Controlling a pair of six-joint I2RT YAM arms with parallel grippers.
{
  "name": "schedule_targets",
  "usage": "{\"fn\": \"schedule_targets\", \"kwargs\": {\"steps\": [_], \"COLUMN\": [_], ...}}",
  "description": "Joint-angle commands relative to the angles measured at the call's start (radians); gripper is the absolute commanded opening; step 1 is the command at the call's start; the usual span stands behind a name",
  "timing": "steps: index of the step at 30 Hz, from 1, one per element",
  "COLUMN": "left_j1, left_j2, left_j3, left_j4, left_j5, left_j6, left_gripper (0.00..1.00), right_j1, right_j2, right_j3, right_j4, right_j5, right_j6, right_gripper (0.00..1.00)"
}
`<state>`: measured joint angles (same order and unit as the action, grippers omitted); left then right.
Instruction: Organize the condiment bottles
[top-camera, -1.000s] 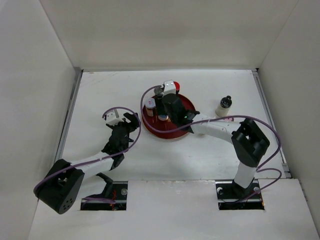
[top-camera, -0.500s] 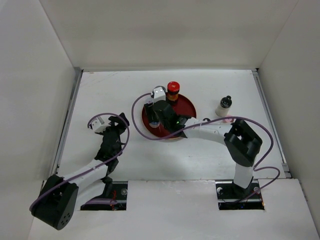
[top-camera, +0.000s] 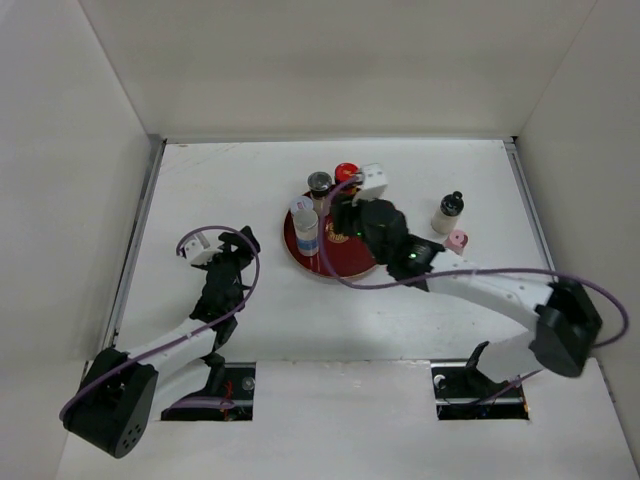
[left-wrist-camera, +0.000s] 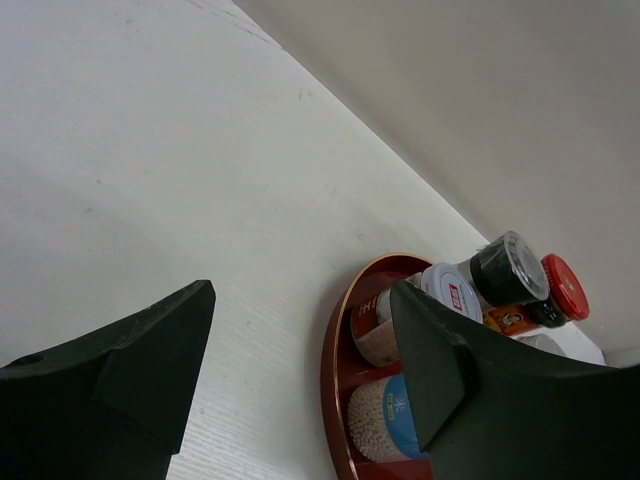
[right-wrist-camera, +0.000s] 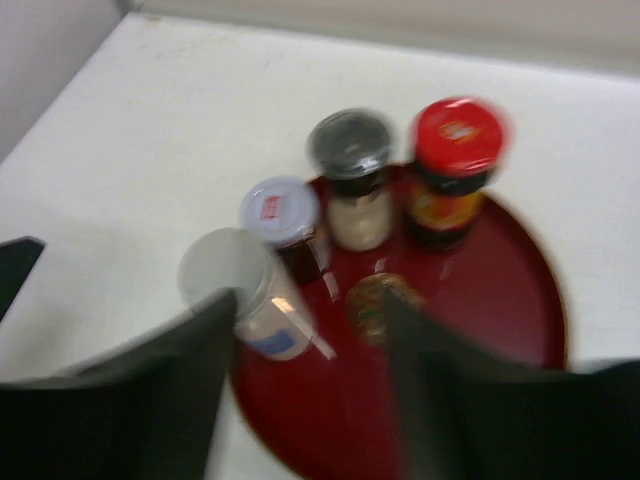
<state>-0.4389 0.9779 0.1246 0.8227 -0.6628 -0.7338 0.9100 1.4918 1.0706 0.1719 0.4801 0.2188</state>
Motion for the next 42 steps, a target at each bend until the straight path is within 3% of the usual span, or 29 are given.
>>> {"fn": "schedule_targets", "kwargs": {"steps": [1,2,3,5,6,7,8,9,14,21,29,36,42], "left_j1": [0.006,0.006,0.003,-0.001,-0.001,-0.001,-0.001,-0.001,-0.001,0.007,-0.001,-0.005,-0.005], "left_j2": [0.004,0.008,0.011,0.019,0.024,0.033,0.044,0.048,0.077,0.065,0.062,0.084,0.076], "left_j3": [0.009,0.01,0.012,0.017,0.018,0.021,0.026,0.029,0.038,0.035,0.035,0.041,0.041], "left_j4": [0.027,0.027,0.027,0.027,0.027,0.027,0.027,0.027,0.033,0.027,0.027,0.036,0.032], "left_j5": [0.02,0.02,0.025,0.034,0.035,0.041,0.049,0.057,0.065,0.068,0.069,0.074,0.083], "left_j6": [-0.01,-0.01,-0.01,-0.01,-0.01,-0.009,-0.009,-0.009,-0.009,-0.007,-0.007,-0.007,-0.007], "left_gripper": [0.7,0.7,0.7,0.7,0.7,0.7,0.71,0.71,0.71,0.71,0.71,0.71,0.71], "right_j1": [-0.073,-0.095,-0.122,-0.171,-0.194,-0.211,-0.242,-0.257,-0.288,-0.299,-0.296,-0.208,-0.175], "right_j2": [-0.169,-0.21,-0.243,-0.286,-0.303,-0.32,-0.338,-0.34,-0.298,-0.216,-0.176,-0.211,0.005], "right_j3": [-0.145,-0.202,-0.251,-0.319,-0.343,-0.369,-0.408,-0.422,-0.443,-0.42,-0.377,-0.267,-0.094], "right_j4": [0.043,0.032,0.011,-0.058,-0.09,-0.11,-0.123,-0.127,-0.118,-0.072,-0.064,-0.034,0.09], "right_j5": [0.112,0.142,0.173,0.221,0.239,0.255,0.261,0.258,0.194,0.147,0.213,0.292,0.149], "right_j6": [0.06,0.082,0.103,0.126,0.14,0.155,0.177,0.185,0.215,0.214,0.194,0.068,0.057], "right_gripper": [0.48,0.36,0.31,0.33,0.4,0.55,0.82,0.89,0.96,0.84,0.51,0.48,0.48]}}
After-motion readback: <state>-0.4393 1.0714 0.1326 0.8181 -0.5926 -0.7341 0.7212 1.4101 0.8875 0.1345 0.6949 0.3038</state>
